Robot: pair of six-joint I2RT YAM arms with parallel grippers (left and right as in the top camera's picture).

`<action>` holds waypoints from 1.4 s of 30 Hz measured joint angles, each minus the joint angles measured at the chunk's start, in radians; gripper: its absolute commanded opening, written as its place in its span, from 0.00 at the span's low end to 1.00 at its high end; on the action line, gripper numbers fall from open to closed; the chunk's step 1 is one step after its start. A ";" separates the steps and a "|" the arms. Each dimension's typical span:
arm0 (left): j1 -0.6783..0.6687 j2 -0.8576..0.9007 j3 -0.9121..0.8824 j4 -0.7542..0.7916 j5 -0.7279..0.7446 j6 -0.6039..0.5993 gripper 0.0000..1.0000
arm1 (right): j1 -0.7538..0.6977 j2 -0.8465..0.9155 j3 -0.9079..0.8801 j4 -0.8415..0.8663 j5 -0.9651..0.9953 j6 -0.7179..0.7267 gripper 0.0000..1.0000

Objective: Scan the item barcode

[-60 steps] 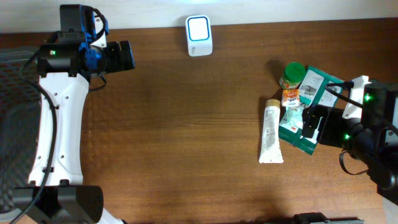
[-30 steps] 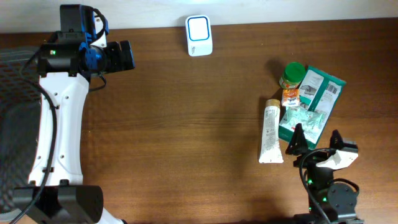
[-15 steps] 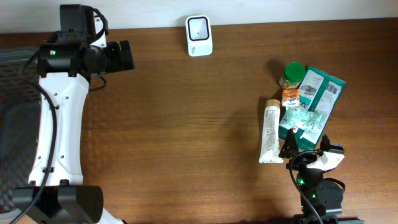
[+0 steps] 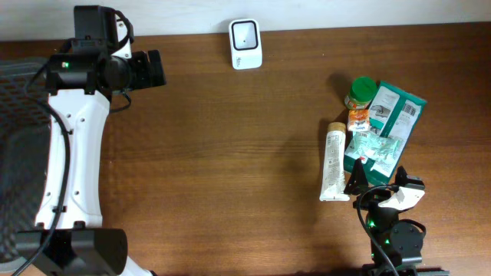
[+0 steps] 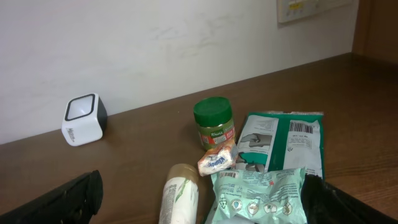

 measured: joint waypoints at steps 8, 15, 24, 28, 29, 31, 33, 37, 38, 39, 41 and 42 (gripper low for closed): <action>0.000 0.000 0.000 0.000 0.000 0.000 0.99 | 0.000 0.000 0.000 0.000 0.000 0.000 0.98; 0.000 0.000 0.000 0.000 0.000 0.000 0.99 | 0.000 0.000 0.000 0.000 0.000 0.000 0.98; -0.020 -0.006 0.000 0.000 -0.001 0.000 0.99 | 0.000 0.000 0.000 0.000 0.000 0.000 0.98; -0.078 -0.060 -0.007 0.000 -0.003 0.000 0.99 | 0.000 0.000 0.000 0.000 -0.001 0.000 0.98; -0.100 -0.089 -0.008 0.000 -0.003 0.000 0.99 | 0.000 0.000 0.000 0.000 -0.002 0.000 0.98; -0.117 -0.136 -0.011 0.000 -0.002 0.000 0.99 | 0.000 0.000 0.000 0.000 -0.003 0.000 0.98; -0.119 -0.193 -0.026 0.001 -0.001 0.000 0.99 | 0.000 0.000 0.000 0.000 -0.003 0.000 0.98; -0.117 -0.293 -0.108 0.000 -0.001 0.000 0.99 | 0.000 0.000 0.000 0.000 -0.003 0.000 0.98; -0.117 -0.328 -0.153 0.008 -0.003 0.000 0.99 | 0.000 -0.001 0.000 0.000 -0.003 0.000 0.99; -0.117 -0.351 -0.185 0.012 -0.006 0.000 0.99 | 0.000 -0.001 0.000 0.000 -0.003 0.000 0.98; -0.117 -0.414 -0.280 0.056 -0.033 0.000 0.99 | 0.000 -0.001 0.000 0.000 -0.003 0.000 0.98; -0.117 -0.442 -0.318 0.077 -0.046 0.000 0.99 | 0.000 -0.001 0.000 0.000 -0.003 0.000 0.98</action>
